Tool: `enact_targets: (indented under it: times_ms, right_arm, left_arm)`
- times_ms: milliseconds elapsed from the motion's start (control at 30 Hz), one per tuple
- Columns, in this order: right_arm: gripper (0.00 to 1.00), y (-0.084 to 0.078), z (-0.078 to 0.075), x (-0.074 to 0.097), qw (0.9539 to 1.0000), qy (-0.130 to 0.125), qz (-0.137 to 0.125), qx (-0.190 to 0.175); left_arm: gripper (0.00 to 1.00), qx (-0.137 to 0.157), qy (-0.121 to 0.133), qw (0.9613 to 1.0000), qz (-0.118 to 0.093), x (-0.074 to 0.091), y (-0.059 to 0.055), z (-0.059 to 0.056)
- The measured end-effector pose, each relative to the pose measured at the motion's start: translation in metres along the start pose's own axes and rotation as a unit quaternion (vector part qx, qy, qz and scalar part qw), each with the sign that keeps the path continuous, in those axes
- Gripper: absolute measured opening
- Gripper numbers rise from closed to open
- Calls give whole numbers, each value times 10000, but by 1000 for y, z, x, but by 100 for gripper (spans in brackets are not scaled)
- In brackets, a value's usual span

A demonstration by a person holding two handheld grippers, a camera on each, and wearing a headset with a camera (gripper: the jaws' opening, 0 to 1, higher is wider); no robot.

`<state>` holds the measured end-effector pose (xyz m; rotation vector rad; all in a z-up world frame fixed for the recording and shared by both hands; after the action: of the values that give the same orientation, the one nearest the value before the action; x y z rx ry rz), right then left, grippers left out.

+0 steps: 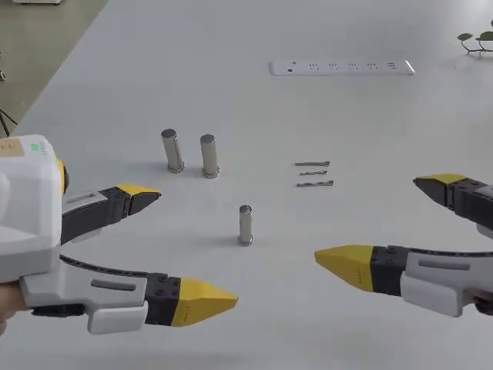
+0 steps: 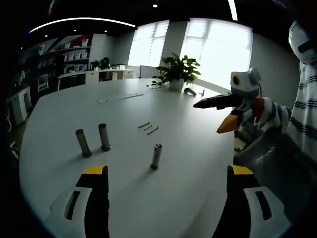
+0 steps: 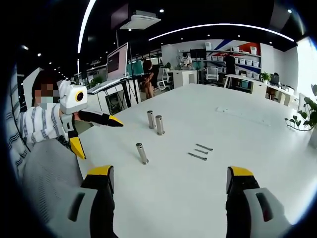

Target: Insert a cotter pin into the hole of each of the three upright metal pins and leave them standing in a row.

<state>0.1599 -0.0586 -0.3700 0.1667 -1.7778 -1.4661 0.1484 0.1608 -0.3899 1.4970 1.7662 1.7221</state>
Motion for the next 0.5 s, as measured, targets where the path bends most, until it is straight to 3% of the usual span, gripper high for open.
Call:
enact_targets:
  times_ms: [200, 500]
  right_arm:
    - [90, 9, -18, -4, 9997, -62, 104, 190]
    - [82, 23, -35, -12, 9975, 48, 255, 651]
  left_arm:
    - [99, 36, 16, 10000, -33, 3, -1, 0]
    - [99, 32, 41, 10000, -76, 7, -2, -1]
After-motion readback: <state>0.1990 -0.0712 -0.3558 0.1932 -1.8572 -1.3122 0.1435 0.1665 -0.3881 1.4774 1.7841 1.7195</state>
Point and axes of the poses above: the centre of the closed fingertips' face, and the gripper's own axes: x roughly backward along the fingers, z roughly to its left, y roughly out of its top, the point moved 5 cm from there along x, roughly backward along the fingers, and after that the axes turned 4 degrees about x, right-handed, at the moved point
